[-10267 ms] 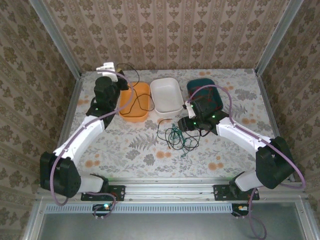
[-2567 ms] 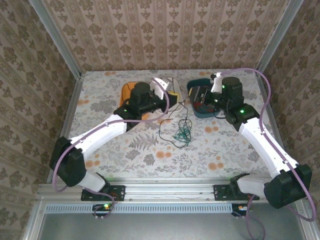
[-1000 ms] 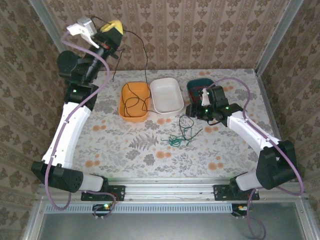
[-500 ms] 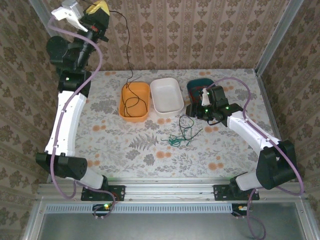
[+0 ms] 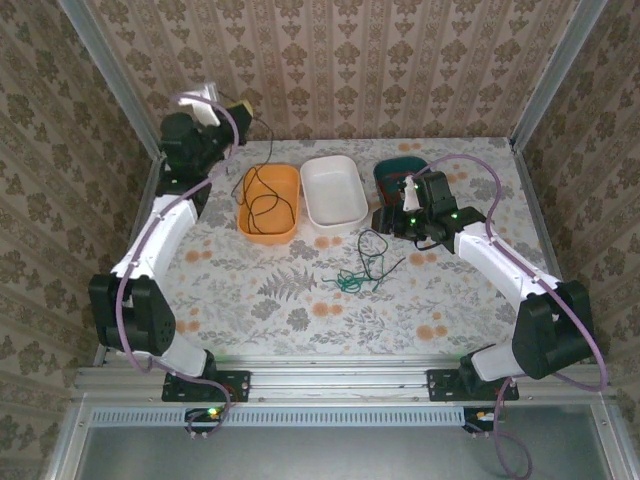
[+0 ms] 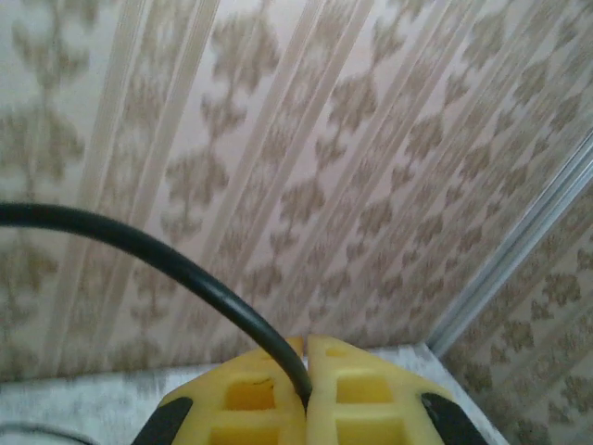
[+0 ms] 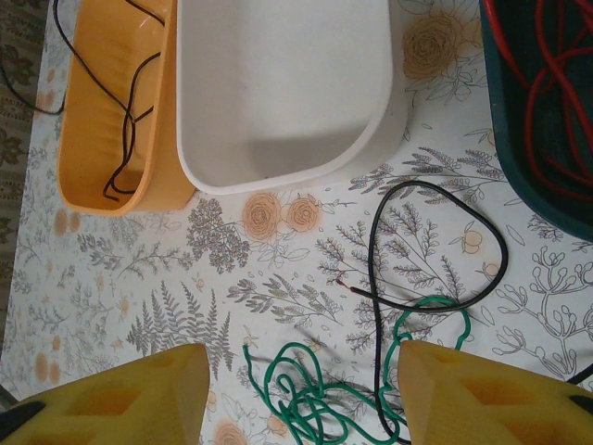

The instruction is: Untangle the cables

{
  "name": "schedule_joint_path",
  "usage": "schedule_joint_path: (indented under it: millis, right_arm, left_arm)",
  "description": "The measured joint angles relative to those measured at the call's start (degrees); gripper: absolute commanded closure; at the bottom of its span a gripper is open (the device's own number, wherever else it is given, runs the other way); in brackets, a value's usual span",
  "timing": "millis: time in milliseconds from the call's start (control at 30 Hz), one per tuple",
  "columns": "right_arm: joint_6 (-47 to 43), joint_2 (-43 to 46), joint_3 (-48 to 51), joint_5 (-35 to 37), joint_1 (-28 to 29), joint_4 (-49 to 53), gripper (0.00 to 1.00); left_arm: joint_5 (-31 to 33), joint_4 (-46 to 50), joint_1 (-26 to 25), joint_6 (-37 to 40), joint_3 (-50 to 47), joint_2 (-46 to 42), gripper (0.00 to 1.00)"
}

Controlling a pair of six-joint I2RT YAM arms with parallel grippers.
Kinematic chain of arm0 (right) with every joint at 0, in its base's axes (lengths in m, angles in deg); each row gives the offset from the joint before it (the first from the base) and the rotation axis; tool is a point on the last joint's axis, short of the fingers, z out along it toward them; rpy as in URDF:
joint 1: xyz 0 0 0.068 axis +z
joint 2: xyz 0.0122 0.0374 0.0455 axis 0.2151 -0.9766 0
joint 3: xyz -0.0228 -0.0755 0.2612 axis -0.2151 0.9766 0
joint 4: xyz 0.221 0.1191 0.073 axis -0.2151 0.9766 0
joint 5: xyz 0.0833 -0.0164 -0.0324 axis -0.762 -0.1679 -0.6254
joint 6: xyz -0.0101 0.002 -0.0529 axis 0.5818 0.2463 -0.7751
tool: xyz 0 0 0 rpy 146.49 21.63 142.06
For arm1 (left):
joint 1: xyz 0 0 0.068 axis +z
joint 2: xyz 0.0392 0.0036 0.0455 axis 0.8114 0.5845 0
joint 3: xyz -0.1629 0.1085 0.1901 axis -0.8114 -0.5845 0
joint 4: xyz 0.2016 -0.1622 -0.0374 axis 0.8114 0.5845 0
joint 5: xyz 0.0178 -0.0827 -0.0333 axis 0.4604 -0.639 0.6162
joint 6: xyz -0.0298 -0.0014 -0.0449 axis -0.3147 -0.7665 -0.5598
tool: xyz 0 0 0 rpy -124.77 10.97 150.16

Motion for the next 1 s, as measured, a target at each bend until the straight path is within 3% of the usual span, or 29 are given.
schedule_joint_path:
  millis: [200,400,733,867,1000]
  right_arm:
    - [0.00,0.00,0.00,0.00,0.00,0.00,0.43]
    - [0.00,0.00,0.00,0.00,0.00,0.00,0.43]
    - [0.00,0.00,0.17,-0.09,0.00,-0.24,0.43]
    - [-0.02,0.07,0.22,-0.09,0.00,-0.31,0.43]
    - [-0.07,1.33,0.59,-0.09,0.00,-0.42,0.44]
  left_arm:
    - [-1.20,-2.78,-1.62,-3.85,-10.21,0.00,1.00]
    - [-0.81,-1.33,-3.69,-2.56,-10.49,-1.40,1.00]
    - [12.13,5.66,-3.02,13.77,11.37,-5.95,1.00]
    - [20.39,4.81,-4.85,22.67,19.45,-6.19,1.00]
    - [23.30,4.31,-6.80,27.34,23.56,-6.12,1.00]
